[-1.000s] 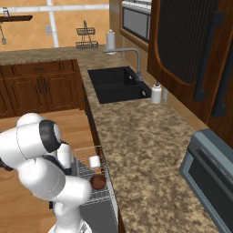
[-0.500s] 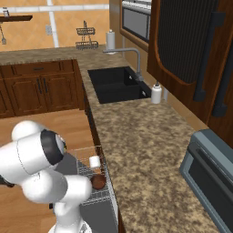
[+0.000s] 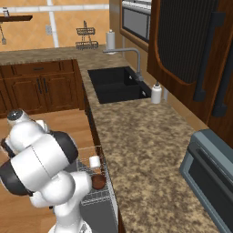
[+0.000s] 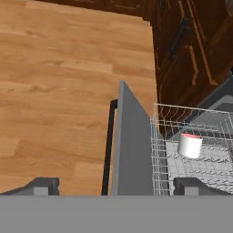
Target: Pick up the cup and bowl from the counter, place them in the dishwasher, and close the dishwasher door.
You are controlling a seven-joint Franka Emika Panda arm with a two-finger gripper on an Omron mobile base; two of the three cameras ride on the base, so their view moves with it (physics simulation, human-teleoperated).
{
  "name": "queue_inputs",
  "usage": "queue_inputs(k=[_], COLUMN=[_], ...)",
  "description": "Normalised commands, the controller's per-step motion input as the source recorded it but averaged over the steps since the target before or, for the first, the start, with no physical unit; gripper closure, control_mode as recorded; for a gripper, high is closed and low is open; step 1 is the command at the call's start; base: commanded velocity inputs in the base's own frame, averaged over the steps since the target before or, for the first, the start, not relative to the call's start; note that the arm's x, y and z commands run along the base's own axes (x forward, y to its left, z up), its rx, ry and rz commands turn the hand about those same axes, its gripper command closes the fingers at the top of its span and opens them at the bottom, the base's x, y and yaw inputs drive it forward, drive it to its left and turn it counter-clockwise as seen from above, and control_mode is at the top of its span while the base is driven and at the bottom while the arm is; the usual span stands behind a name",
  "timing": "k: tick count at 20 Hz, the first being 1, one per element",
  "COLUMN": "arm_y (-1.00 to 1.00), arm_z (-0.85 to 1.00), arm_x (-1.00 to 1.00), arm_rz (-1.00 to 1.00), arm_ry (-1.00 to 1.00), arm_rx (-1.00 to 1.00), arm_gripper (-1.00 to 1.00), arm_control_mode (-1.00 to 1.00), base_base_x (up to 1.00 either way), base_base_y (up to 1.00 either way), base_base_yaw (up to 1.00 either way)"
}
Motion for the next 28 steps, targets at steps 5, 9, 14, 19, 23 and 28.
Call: queue_inputs(k=[5, 9, 14, 19, 23, 28], arm_y=[0.75, 0.60, 0.41, 0.08, 0.01, 0.12], arm_z=[0.79, -0.10, -0.49, -0.69, -0.82, -0.77], arm_x=[-0.20, -0.49, -0.34, -0.32, -0.18, -0.08], arm_rz=[-0.03, -0.07, -0.09, -0.08, -0.09, -0.12], arm_ry=[0.18, -0.03, -0.15, -0.29, -0.37, -0.26], arm_rx=[-0.38, -0.64, -0.67, -0.49, -0.37, -0.34], arm_gripper=[-1.00, -1.00, -1.00, -1.00, -1.00, -1.00], arm_control_mode=[-1.00, -1.00, -1.00, -1.00, -1.00, -1.00], base_base_x=[0.00, 0.00, 0.00, 0.00, 0.00, 0.00], base_base_y=[0.00, 0.00, 0.00, 0.00, 0.00, 0.00], base_base_yaw=[0.00, 0.00, 0.00, 0.00, 0.00, 0.00])
